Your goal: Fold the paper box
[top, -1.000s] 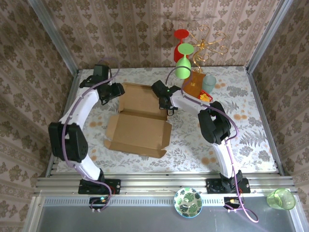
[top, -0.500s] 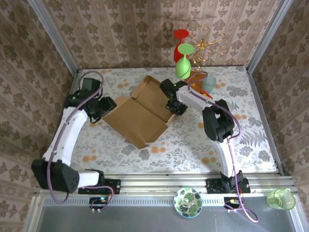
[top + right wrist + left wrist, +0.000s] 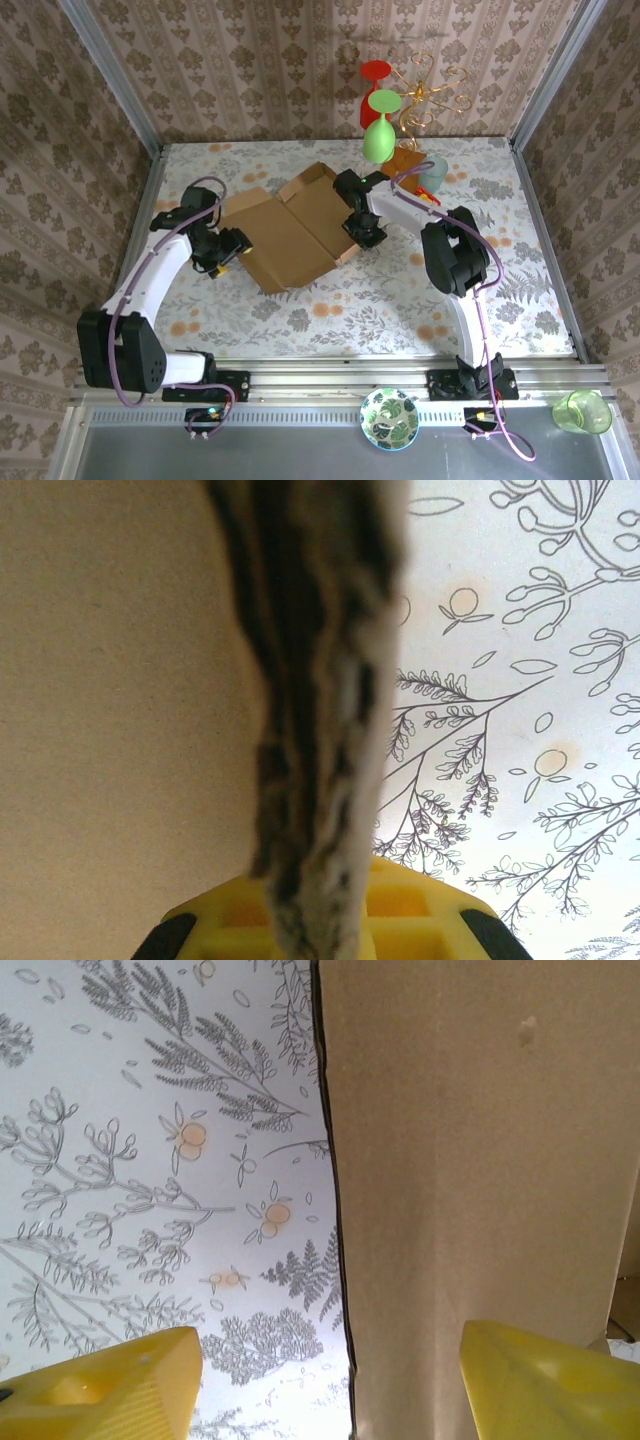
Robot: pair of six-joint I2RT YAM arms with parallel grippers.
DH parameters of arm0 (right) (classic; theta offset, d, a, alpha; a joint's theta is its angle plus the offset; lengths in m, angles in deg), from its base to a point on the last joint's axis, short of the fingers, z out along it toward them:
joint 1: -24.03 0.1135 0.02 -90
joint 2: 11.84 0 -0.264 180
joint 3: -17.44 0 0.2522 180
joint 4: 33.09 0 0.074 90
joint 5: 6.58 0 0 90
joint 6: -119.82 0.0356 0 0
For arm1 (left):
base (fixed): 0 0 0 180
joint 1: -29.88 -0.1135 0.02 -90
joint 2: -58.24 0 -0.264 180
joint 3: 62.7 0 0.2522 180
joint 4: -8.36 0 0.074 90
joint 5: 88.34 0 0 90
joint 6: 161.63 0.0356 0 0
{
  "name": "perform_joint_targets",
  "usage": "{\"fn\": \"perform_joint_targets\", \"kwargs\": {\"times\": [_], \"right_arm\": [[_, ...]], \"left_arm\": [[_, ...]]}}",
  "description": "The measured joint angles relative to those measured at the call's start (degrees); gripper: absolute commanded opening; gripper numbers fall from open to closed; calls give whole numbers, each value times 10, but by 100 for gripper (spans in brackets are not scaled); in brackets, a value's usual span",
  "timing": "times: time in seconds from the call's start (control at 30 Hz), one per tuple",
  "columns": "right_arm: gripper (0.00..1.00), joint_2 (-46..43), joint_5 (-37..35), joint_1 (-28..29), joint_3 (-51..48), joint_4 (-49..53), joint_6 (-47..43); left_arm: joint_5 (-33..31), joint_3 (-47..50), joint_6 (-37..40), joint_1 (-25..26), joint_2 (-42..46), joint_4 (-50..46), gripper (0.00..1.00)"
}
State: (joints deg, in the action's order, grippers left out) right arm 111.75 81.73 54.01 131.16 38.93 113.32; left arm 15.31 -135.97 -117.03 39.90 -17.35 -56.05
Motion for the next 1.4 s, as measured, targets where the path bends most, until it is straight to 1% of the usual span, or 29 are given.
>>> {"fn": "perform_joint_targets", "kwargs": {"times": [0.13, 0.2, 0.23, 0.37, 0.4, 0.5, 0.53, 0.6, 0.63, 0.73, 0.83, 1.0, 1.1, 1.2, 1.3, 1.4], "right_arm": [[0, -1, 9, 0, -14, -9, 7], [0, -3, 13, 0, -20, -14, 10], [0, -5, 16, 0, -22, -16, 12], [0, -14, 25, 0, -36, -26, 23], [0, -17, 30, 2, -39, -30, 27], [39, -30, 39, 8, -56, -42, 42], [48, -37, 41, 11, -62, -44, 48], [58, -51, 44, 19, -71, -45, 56], [62, -61, 44, 23, -73, -45, 58], [66, -101, 43, 37, -76, -45, 61], [67, -156, 43, 52, -76, -54, 61], [66, -236, 40, 66, -81, -83, 30], [62, -273, 29, 66, -103, -116, -27], [59, -313, 15, 64, -155, -205, -151], [59, -350, 27, 45, -234, -348, -319], [62, -367, 47, 16, -299, -472, -496]], "left_arm": [[10, 23, -5, 3, -10, 39, 52], [9, 22, -8, 11, -24, 56, 44], [8, 22, -11, 14, -31, 62, 38], [-8, 10, -11, 26, -55, 71, 0], [-14, 1, -7, 28, -60, 69, 0], [-51, -57, 21, 38, -76, 30, 0], [-67, -83, 35, 41, -83, 14, 0], [-102, -136, 69, 47, -98, -17, 0], [-118, -161, 89, 50, -106, -30, 0], [-161, -220, 149, 53, -128, -69, 0], [-197, -269, 212, 55, -156, -109, 0], [-256, -348, 303, 73, -205, -156, 0], [-277, -384, 360, 89, -217, -165, 0], [-282, -415, 433, 110, -221, -166, 0], [-294, -440, 515, 139, -223, -165, 0], [-314, -451, 596, 174, -228, -157, 0]]}}
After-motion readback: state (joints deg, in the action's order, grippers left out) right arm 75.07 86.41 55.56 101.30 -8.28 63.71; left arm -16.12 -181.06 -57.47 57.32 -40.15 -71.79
